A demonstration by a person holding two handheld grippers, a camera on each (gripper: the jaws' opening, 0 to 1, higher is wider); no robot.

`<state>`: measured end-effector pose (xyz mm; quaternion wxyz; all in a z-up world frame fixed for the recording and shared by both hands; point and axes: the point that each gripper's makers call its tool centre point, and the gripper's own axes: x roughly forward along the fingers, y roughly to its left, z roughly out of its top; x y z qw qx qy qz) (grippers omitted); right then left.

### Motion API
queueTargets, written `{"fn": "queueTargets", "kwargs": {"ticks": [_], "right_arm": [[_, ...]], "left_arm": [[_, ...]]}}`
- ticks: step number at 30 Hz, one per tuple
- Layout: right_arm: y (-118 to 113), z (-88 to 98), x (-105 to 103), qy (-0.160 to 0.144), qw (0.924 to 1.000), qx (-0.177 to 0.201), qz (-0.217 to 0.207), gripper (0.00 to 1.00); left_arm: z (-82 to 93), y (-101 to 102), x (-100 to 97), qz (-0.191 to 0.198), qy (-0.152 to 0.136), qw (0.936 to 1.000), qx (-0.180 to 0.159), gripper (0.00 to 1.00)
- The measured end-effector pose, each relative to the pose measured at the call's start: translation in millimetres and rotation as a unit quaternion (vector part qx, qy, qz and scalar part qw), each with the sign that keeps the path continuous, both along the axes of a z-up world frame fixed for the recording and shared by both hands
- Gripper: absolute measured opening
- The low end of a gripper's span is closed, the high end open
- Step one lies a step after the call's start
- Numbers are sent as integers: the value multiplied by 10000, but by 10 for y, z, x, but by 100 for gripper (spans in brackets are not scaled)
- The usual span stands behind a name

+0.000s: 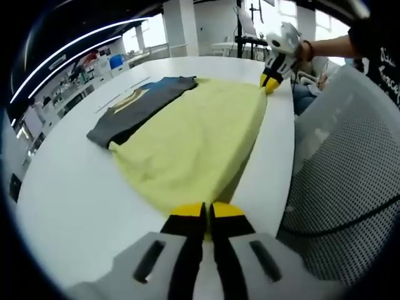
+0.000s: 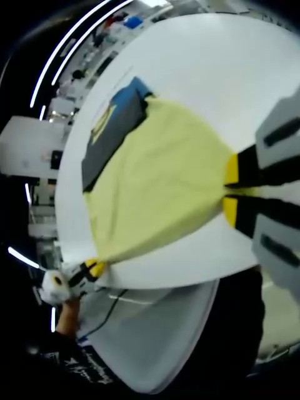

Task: Fold the garment on the visible template until the final outline fits inside the template.

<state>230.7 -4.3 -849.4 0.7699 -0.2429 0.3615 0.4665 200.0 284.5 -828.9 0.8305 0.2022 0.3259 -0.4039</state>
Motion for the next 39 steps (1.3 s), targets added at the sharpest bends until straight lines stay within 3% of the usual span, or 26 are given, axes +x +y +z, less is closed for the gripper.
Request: {"fn": "queueTargets", "kwargs": {"ticks": [4, 11, 26, 34, 39], "right_arm": [[35, 28, -42, 15, 10000, 57, -19, 0], [68, 87, -133, 42, 9998, 158, -94, 0], [104, 165, -379, 200, 9993, 290, -146, 0], [49, 227, -448, 288, 9982, 408, -320, 0], [39, 250, -546, 424, 9986, 242, -196, 0]], "left_arm": [[67, 3, -19, 269, 95, 9995, -138, 0], [71, 70, -105, 218, 33, 9998, -7, 0], [128, 124, -332, 454, 264, 9986, -61, 0], [206, 109, -457, 381, 345, 9987, -11, 0], [258, 75, -580, 310, 455, 9985, -19, 0]]}}
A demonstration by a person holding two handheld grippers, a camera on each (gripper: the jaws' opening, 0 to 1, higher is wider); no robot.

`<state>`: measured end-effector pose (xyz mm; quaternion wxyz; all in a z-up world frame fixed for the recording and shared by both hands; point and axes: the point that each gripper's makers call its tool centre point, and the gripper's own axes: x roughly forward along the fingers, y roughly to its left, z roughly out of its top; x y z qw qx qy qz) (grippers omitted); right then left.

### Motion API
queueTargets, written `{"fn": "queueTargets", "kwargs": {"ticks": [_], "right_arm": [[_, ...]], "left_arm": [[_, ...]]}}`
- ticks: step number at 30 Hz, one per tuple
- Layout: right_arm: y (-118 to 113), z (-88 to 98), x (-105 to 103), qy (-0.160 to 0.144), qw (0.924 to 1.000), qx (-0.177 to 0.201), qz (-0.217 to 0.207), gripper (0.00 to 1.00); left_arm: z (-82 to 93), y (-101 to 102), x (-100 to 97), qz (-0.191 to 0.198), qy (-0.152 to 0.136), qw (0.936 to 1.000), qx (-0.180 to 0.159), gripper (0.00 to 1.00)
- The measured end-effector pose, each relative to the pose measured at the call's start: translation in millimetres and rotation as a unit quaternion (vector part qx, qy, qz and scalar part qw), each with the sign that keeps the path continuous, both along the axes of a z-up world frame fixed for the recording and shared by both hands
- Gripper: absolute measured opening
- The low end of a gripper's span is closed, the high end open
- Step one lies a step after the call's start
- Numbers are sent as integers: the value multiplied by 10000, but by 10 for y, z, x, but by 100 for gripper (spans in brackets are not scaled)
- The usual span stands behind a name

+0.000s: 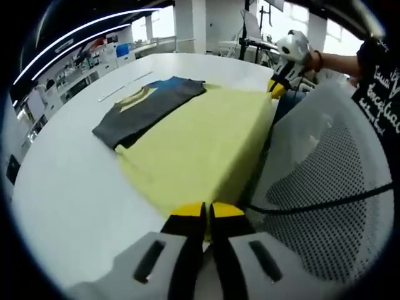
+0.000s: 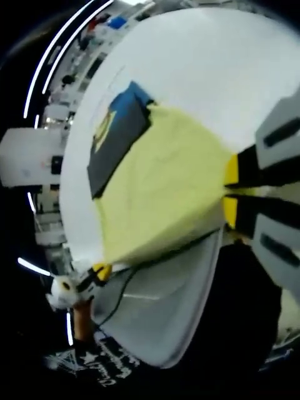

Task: Fold the garment on the visible template until the final outline fits inside the template.

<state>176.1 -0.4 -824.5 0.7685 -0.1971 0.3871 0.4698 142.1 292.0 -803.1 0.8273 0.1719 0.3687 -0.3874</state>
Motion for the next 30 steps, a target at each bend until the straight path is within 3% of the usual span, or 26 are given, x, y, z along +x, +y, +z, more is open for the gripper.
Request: {"fn": "queueTargets", "kwargs": {"ticks": [5, 17, 24, 30], "right_arm": [[29, 92, -105, 85, 10000, 12, 45, 0], [1, 107, -339, 290, 9992, -119, 247, 0], [6, 184, -280, 158, 9994, -155, 259, 0], [28, 311, -106, -146, 9993, -215, 262, 0]], "left_arm": [[-2, 15, -96, 34, 81, 10000, 28, 0], [81, -77, -346, -63, 379, 9993, 39, 0], [198, -90, -294, -55, 324, 9995, 6, 0], [330, -41, -139, -132, 10, 9999, 33, 0]]}}
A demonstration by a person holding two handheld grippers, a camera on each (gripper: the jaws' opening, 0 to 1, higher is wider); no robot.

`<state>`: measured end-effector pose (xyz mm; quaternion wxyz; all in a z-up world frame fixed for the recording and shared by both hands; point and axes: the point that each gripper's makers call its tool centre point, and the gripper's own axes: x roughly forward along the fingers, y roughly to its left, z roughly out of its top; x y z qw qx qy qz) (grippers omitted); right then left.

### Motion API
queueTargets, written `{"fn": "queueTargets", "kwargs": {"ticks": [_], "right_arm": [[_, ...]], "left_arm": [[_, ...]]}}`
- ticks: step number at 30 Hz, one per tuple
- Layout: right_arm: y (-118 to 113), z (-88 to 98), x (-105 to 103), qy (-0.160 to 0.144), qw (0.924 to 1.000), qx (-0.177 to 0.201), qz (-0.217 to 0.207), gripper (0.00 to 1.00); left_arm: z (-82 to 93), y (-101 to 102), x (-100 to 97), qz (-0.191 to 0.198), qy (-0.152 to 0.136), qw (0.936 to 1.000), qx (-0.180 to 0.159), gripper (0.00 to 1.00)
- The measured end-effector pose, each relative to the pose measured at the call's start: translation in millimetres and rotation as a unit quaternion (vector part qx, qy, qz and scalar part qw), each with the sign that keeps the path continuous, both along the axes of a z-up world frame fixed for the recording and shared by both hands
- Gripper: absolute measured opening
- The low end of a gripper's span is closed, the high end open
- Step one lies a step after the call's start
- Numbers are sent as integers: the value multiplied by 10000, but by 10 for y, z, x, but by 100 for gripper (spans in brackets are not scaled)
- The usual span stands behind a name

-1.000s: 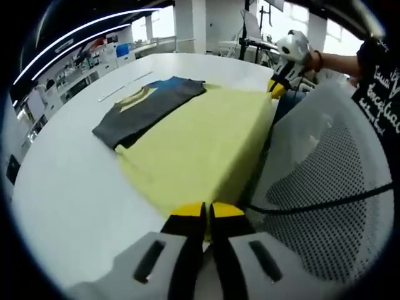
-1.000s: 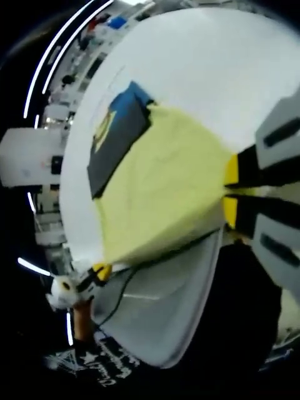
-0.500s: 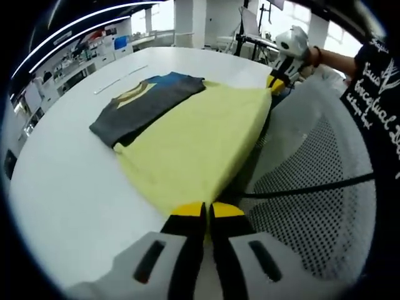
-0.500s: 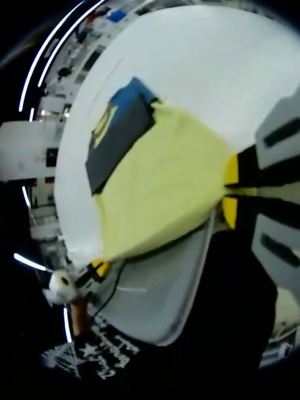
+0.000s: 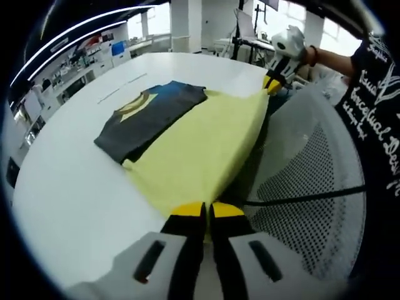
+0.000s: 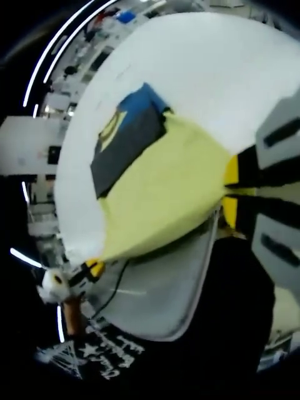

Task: Fold the garment on the visible template until the final outline fits inside the template.

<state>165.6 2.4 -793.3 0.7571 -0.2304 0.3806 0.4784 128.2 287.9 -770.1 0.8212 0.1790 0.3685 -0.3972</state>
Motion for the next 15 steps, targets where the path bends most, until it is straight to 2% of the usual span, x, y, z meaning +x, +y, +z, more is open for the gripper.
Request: {"fn": "queueTargets", "kwargs": {"ticks": [3, 9, 15], "right_arm": [[19, 114, 147, -287, 9995, -25, -93, 0], [56, 291, 405, -675, 9976, -26, -183, 0], [98, 465, 735, -1081, 9936, 34, -310, 0]], "left_arm": [[53, 37, 98, 8, -67, 10000, -28, 0], [225, 82, 338, 22, -317, 9995, 3, 0], [412, 109, 704, 69, -743, 9972, 68, 0]]}}
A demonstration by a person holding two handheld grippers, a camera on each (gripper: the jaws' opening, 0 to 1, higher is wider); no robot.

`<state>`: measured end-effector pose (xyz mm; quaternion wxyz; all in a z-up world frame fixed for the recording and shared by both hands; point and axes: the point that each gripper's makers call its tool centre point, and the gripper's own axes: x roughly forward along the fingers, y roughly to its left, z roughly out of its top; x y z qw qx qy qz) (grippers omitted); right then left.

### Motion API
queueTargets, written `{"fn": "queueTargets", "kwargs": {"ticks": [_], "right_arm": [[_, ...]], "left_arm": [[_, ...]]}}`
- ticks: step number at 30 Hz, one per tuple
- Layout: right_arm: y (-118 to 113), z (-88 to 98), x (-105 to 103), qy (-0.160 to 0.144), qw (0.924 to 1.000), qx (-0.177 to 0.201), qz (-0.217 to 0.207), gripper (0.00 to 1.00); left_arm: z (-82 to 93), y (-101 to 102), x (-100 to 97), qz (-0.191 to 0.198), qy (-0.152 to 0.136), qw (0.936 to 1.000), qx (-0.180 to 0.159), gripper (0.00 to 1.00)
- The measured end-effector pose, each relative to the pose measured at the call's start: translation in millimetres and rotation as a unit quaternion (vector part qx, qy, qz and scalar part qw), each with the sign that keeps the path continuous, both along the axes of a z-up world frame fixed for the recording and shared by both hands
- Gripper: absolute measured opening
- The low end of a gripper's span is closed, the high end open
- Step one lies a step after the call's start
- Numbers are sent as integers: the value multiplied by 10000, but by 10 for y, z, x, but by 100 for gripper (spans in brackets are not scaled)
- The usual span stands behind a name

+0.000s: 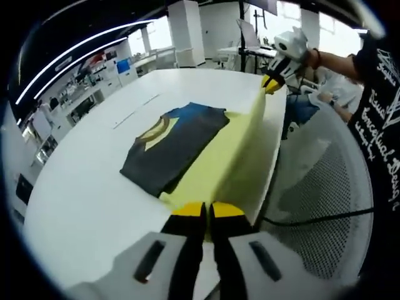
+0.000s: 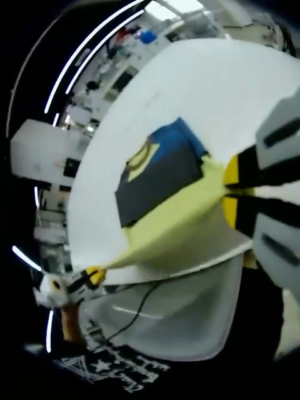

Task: Fold the garment on the visible template until the final outline fits inside the template.

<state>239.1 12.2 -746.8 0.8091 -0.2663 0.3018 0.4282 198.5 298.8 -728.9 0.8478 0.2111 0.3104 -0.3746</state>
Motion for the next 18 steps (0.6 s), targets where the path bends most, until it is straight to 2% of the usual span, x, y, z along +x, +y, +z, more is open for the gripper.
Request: {"fn": "queueTargets", "kwargs": {"ticks": [10, 15, 18], "right_arm": [[54, 205, 401, -424, 9991, -40, -22, 0], [57, 270, 603, -588, 9982, -87, -79, 0], [54, 282, 813, -659, 9976, -69, -204, 0]], "left_arm": [[241, 56, 463, -37, -364, 9993, -27, 0], [332, 48, 668, -62, -445, 9990, -34, 0], [360, 48, 803, -100, -455, 9989, -54, 0]]}}
